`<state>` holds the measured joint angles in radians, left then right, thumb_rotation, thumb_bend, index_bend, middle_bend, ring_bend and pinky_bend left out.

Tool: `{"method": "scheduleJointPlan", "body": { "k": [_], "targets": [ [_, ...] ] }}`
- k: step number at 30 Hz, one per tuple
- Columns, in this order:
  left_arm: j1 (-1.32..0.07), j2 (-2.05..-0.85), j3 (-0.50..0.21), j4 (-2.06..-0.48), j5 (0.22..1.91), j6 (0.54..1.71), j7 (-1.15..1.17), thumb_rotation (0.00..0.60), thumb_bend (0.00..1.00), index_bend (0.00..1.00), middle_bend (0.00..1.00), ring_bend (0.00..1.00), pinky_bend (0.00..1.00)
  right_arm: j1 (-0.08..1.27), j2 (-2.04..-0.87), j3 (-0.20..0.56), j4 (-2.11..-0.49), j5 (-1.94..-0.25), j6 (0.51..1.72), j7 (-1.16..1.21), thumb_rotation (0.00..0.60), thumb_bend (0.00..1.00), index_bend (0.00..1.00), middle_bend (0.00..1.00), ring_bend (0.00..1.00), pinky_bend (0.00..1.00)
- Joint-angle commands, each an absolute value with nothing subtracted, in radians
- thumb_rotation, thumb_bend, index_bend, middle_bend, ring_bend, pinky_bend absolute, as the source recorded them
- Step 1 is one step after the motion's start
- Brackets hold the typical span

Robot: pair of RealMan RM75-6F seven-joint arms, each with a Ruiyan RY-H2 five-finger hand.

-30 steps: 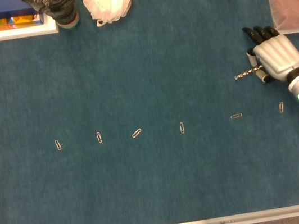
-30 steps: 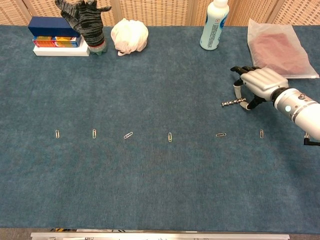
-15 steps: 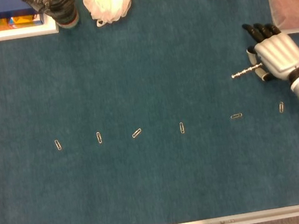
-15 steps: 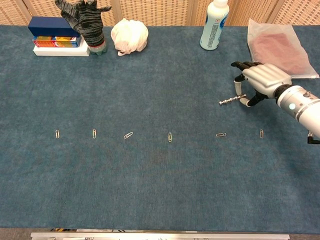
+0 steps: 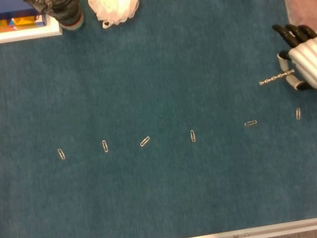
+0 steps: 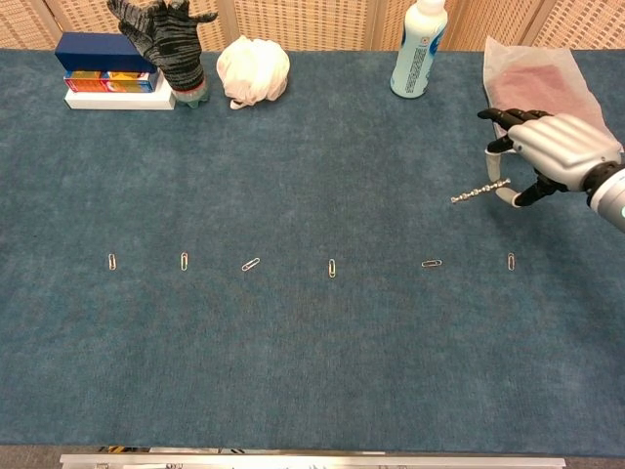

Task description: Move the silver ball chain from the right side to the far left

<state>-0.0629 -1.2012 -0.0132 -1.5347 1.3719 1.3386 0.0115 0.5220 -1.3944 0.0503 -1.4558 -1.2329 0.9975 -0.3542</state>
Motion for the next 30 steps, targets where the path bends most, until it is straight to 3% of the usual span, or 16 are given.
{"method": "scheduleJointPlan", "body": {
  "k": [1, 12, 30],
  "targets": [
    [-0.066, -1.207, -0.015, -1.539, 1.369, 1.338, 0.022, 0.600, 0.02, 0.28, 0.27, 0.30, 0.39, 0.488, -1.335, 0.019, -1.524, -1.260, 1.032, -0.359, 0.600, 0.34, 0.61, 0.02, 0.00, 0.11],
    [-0.085, -1.218, -0.028, -1.543, 1.357, 1.326, 0.050, 0.600, 0.02, 0.28, 0.27, 0.30, 0.39, 0.416, -1.220, -0.055, -1.650, -1.286, 1.070, -0.383, 0.600, 0.34, 0.61, 0.02, 0.00, 0.11],
    [-0.088, -1.222, -0.030, -1.544, 1.354, 1.336, 0.061, 0.600, 0.02, 0.28, 0.27, 0.30, 0.39, 0.396, -1.232, -0.070, -1.613, -1.260, 1.020, -0.388, 0.600, 0.34, 0.61, 0.02, 0.00, 0.11]
  ]
}}
